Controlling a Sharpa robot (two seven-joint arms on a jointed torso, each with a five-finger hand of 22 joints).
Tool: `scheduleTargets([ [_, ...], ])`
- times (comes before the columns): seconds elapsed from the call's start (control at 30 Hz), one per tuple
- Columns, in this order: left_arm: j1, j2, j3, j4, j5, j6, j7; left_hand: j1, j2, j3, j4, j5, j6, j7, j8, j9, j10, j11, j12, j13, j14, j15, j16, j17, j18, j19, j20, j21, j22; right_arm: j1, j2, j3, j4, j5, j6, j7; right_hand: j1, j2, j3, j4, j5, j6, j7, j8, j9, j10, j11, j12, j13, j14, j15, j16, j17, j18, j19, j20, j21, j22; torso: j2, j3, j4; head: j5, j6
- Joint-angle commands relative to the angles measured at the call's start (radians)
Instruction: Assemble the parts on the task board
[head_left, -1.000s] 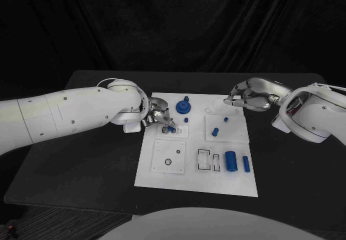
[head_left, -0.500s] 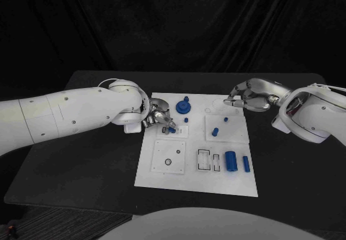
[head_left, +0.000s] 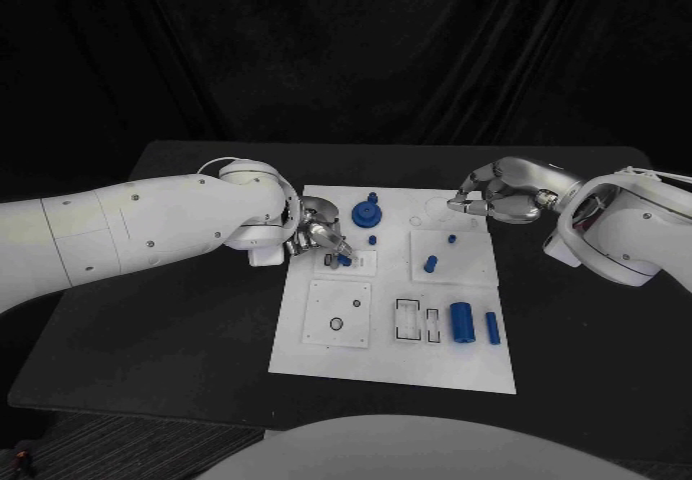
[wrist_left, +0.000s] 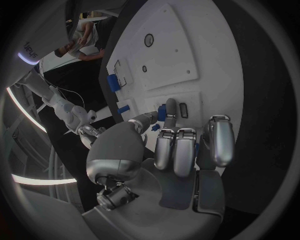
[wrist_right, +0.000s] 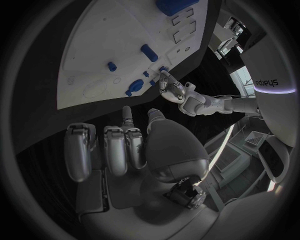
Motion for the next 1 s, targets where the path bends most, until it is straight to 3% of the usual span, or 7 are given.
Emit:
scheduleTargets([
  [0.03,-0.004,0.001,0.0,-0.001,0.002,0.024,0.014,-0.003,0.005,0.068,-0.062,-0.008,-0.006,-0.002,-0.008,0.002,0.105,0.009,-0.001,0.261,0.102,0.007,0.003,0.264,0.019,-0.007,0.0,-0.007,0.063,-0.003,-0.001,0.001,0.0,-0.001,0.005,-0.022,0.01,0.003,0.0,-0.003,0.005,0.003,0.003,-0.001,-0.001,0.104,-0.001,0.003,0.263,0.106,0.002,0.003,0.263,0.001,0.067,0.002,-0.004,0.24,0.0,0.0001,-0.0007,0.002,0.0],
  [0.13,-0.005,0.001,0.0,-0.001,0.002,0.03,0.013,-0.006,0.005,0.064,-0.06,-0.028,-0.008,-0.001,-0.012,0.004,0.105,0.01,-0.001,0.261,0.102,0.009,0.003,0.264,0.02,-0.008,0.002,-0.009,0.063,-0.004,-0.001,0.001,-0.001,-0.001,0.006,-0.022,0.01,0.003,0.0,-0.003,0.005,0.003,0.003,-0.001,-0.001,0.104,-0.001,0.003,0.263,0.106,0.002,0.003,0.263,0.001,0.067,0.002,-0.004,0.24,0.0,0.0001,-0.0009,0.002,0.0],
  [0.3,-0.006,0.001,0.0,0.0,0.002,0.04,0.013,-0.016,0.005,0.045,-0.047,-0.109,-0.021,0.003,-0.025,0.011,0.105,0.015,-0.001,0.261,0.102,0.013,0.003,0.264,0.022,-0.016,0.006,-0.018,0.058,-0.007,0.0,0.001,-0.003,-0.001,0.007,-0.022,0.01,0.004,0.0,-0.003,0.005,0.003,0.003,-0.001,-0.001,0.104,-0.001,0.003,0.263,0.106,0.002,0.003,0.263,0.002,0.067,0.002,-0.005,0.24,0.0,0.0001,-0.001,0.003,0.0],
  [0.33,-0.006,0.001,0.0,0.0,0.002,0.042,0.013,-0.031,0.001,0.021,-0.029,-0.142,-0.034,0.007,-0.033,0.013,0.105,0.018,-0.001,0.261,0.102,0.016,0.003,0.264,0.023,-0.022,0.009,-0.024,0.055,-0.007,0.0,0.001,-0.003,-0.001,0.008,-0.022,0.01,0.003,-0.001,-0.003,0.005,0.004,0.003,-0.001,-0.001,0.104,-0.001,0.003,0.263,0.106,0.002,0.003,0.263,0.002,0.067,0.002,-0.004,0.24,0.0,0.0002,-0.0011,0.003,0.0],
  [0.53,-0.006,0.001,0.0,0.0,0.002,0.05,0.013,-0.061,-0.004,-0.038,0.02,-0.211,-0.041,0.013,-0.044,0.02,0.105,0.024,-0.001,0.261,0.102,0.022,0.003,0.264,0.023,-0.023,0.015,-0.028,0.057,-0.009,0.0,0.001,-0.004,-0.001,0.009,-0.022,0.011,0.003,-0.001,-0.003,0.005,0.004,0.003,0.0,-0.001,0.104,-0.001,0.003,0.263,0.106,0.002,0.003,0.263,0.002,0.067,0.002,-0.005,0.24,0.0,0.0004,-0.0002,0.002,0.0],
  [0.7,-0.007,0.002,0.0,-0.001,0.002,0.054,0.013,-0.094,-0.013,-0.109,0.079,-0.254,-0.038,0.016,-0.052,0.024,0.105,0.028,-0.001,0.261,0.102,0.026,0.003,0.264,0.025,-0.024,0.019,-0.034,0.058,-0.009,0.0,0.001,-0.005,-0.001,0.01,-0.022,0.011,0.003,-0.001,-0.003,0.005,0.004,0.003,0.0,-0.001,0.104,-0.001,0.003,0.263,0.106,0.002,0.003,0.263,0.002,0.067,0.002,-0.005,0.24,0.0,0.0002,-0.0001,0.003,0.0],
  [1.0,-0.008,0.001,0.0,-0.001,0.002,0.055,0.013,-0.097,-0.014,-0.128,0.09,-0.264,-0.037,0.016,-0.054,0.027,0.105,0.028,-0.001,0.261,0.102,0.026,0.003,0.264,0.025,-0.026,0.02,-0.037,0.058,-0.011,0.0,0.001,-0.006,-0.001,0.011,-0.022,0.014,0.002,-0.001,-0.004,0.007,0.005,0.002,0.0,-0.002,0.104,-0.002,0.003,0.263,0.106,0.002,0.003,0.263,0.002,0.067,0.002,-0.004,0.24,0.0,-0.0002,-0.0006,0.004,0.0],
])
